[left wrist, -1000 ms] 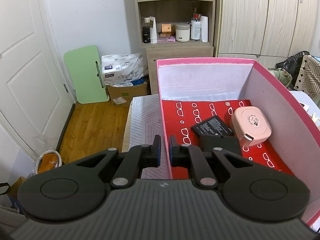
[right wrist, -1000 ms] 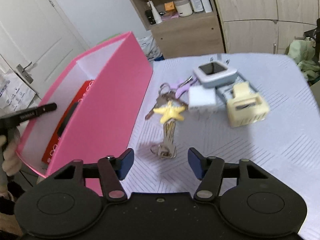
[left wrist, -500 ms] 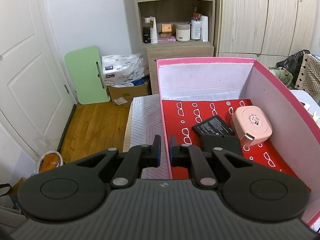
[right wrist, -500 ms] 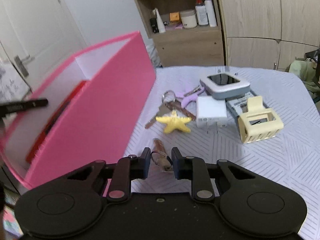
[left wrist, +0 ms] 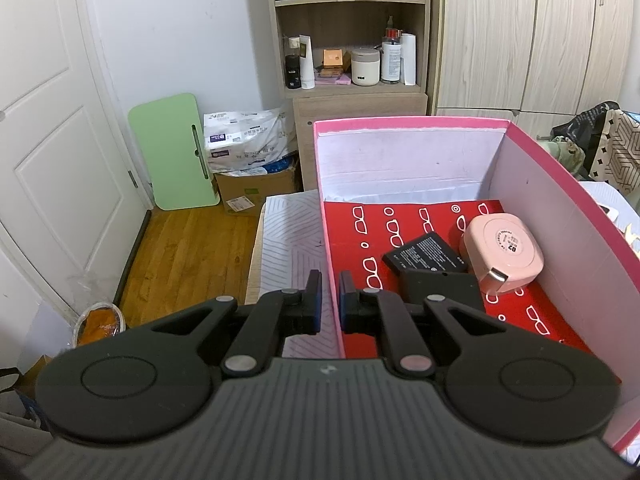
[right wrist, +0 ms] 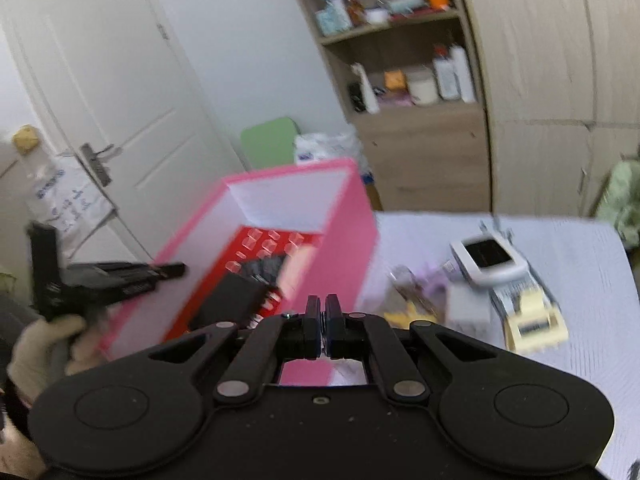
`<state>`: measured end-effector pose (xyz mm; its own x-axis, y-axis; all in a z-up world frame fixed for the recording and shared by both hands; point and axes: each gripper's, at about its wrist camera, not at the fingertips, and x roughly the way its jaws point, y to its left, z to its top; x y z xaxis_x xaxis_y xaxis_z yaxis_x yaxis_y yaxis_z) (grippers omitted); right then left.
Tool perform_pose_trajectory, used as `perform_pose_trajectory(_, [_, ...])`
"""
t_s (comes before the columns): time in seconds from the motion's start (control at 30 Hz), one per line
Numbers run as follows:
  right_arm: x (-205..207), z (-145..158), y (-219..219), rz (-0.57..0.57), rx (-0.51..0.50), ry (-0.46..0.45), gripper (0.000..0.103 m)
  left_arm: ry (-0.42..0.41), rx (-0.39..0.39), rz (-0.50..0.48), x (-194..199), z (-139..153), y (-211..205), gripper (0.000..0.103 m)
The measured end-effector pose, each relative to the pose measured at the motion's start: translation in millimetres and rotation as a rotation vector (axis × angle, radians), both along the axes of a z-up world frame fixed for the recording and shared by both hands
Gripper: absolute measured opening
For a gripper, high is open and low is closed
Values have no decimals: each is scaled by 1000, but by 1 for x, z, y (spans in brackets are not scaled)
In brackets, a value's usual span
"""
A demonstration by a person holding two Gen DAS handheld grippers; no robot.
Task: Organize rigid objects
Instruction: 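Grasp the key ring with the right gripper and carry it to the box, then release the keys inside the box with the right gripper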
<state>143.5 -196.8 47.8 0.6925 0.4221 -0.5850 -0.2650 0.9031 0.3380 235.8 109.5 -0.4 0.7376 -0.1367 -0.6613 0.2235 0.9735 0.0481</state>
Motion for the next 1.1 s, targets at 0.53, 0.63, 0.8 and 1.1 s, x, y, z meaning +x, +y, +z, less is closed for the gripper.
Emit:
perform_pose_trajectory(0.53, [39, 16, 83, 244, -112, 60, 5, -3, -2, 1, 0, 1, 1, 8])
perform_pose_trajectory(0.63, [54, -5, 92, 253, -134, 121, 5, -3, 2, -1, 0, 1, 0, 8])
perform_pose_trajectory(0.8, [77, -28, 105, 260, -196, 179, 3, -5, 12, -5, -1, 1, -1, 8])
perform_pose_trajectory(1.1, [102, -37, 121, 283, -296, 231, 3, -7, 33, -9, -1, 1, -3, 8])
